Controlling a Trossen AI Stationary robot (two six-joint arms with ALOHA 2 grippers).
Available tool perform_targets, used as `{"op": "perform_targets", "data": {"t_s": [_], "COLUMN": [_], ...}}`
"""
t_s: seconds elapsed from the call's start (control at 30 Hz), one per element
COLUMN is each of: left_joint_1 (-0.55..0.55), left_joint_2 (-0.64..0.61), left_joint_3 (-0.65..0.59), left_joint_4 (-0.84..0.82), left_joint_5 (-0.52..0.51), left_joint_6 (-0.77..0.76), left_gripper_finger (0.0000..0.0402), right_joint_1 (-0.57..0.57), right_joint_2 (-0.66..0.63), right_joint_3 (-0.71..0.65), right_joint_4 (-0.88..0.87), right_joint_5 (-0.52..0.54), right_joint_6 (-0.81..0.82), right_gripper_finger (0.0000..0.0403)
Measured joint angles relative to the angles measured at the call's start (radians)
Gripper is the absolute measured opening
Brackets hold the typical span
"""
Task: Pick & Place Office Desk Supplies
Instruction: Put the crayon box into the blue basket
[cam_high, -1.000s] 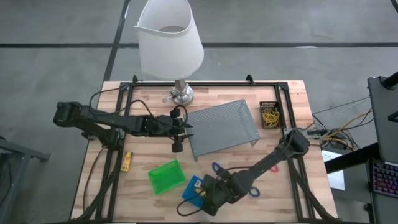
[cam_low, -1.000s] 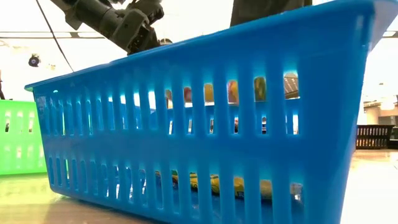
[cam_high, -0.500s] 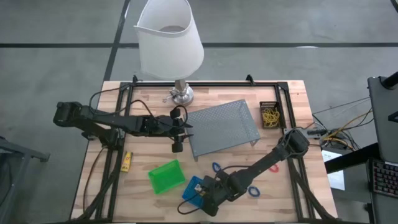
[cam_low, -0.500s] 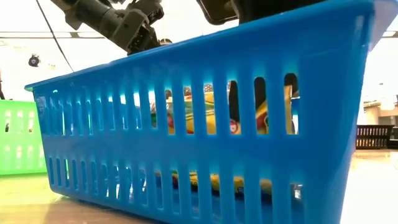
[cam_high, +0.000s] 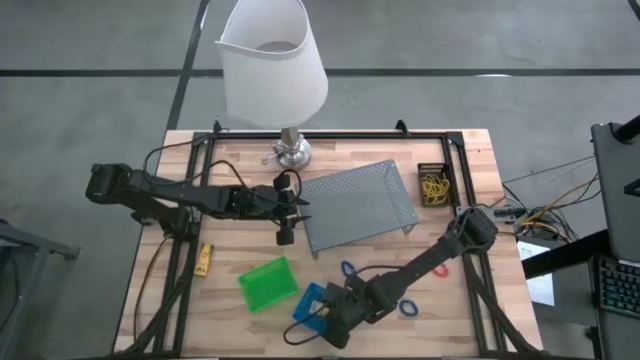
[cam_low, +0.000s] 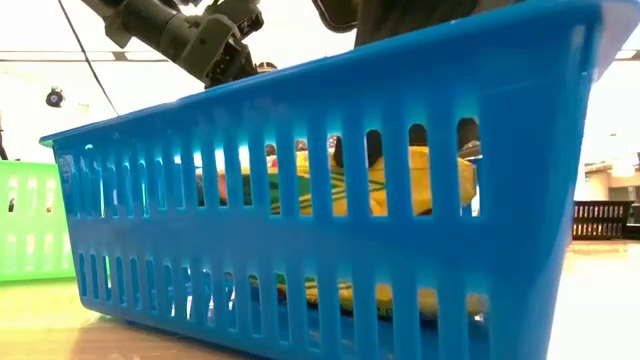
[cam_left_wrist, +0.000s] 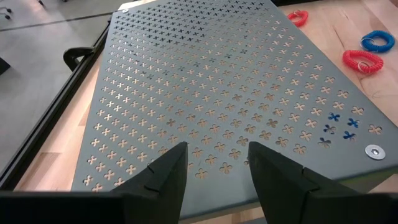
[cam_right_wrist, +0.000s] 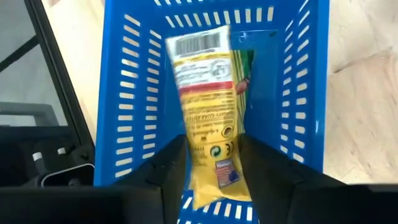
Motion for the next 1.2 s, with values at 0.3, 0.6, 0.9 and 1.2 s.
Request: {"op": "perform_targets", "data": {"t_s": [0.3,0.6,0.9,1.2], "left_joint_1": [0.000,0.000,0.000,0.000], "left_joint_2": [0.000,0.000,0.000,0.000], "left_joint_3": [0.000,0.000,0.000,0.000], "left_joint_4": [0.000,0.000,0.000,0.000], "left_joint_5": [0.000,0.000,0.000,0.000], "left_joint_6": [0.000,0.000,0.000,0.000], "left_gripper_finger": [0.0174,0.0175,0.0175,0.0175], "right_joint_1": [-0.016,-0.017,-0.016,-0.012], "right_joint_2": [-0.002,-0.012,-0.065,-0.128], "right_joint_3": [0.000,0.006,0.025,0.015], "right_joint_4": [-0.002,-0.004,-0.037,-0.028], "right_joint_5": [0.001,0.003,0.123,0.324], "right_joint_6": [-0.026,-0.038,-0.088,-0.340], "right_gripper_finger": [0.0183,0.0184,0.0185,0.0185]}}
